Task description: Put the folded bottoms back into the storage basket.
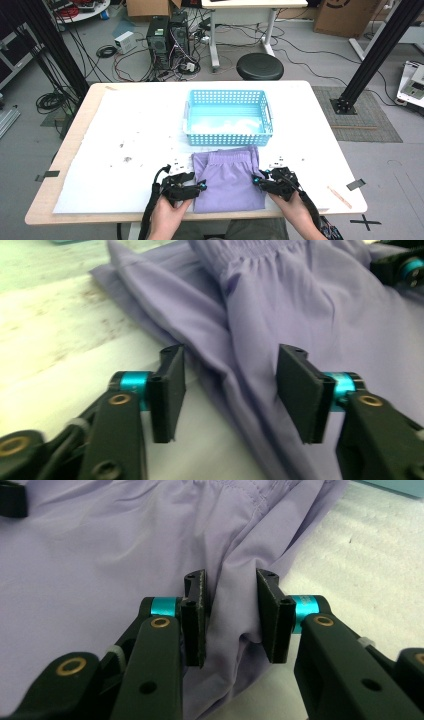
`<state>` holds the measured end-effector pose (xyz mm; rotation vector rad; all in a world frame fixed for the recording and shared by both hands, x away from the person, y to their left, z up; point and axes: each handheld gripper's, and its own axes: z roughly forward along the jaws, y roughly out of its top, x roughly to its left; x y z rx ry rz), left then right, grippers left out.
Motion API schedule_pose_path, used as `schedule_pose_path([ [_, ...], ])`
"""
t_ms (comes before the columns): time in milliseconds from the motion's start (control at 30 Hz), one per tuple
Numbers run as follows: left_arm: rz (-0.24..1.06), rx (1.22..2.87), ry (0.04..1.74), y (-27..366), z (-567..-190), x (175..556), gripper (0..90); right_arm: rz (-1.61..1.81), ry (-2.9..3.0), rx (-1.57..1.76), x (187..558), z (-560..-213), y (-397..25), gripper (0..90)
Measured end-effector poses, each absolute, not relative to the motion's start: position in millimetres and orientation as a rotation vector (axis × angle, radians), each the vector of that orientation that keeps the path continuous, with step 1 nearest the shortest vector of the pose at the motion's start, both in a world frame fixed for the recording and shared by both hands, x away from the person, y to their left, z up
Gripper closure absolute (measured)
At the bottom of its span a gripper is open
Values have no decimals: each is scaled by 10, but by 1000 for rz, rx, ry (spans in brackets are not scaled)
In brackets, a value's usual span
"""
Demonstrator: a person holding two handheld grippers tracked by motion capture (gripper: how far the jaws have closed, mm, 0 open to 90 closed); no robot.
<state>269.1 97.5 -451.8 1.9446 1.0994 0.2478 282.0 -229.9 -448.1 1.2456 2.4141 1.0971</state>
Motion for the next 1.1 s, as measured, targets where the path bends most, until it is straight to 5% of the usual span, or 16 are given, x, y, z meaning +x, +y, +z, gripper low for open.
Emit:
schedule_pose_path([
  [433, 215, 1977, 1042, 851, -4520, 2840, 841, 1094, 2436, 1225, 2830, -4479, -2241, 839],
  [1100, 167, 1913, 896, 928, -4174, 2794, 853, 1243, 2369, 1109, 2747, -4196, -2249, 866],
])
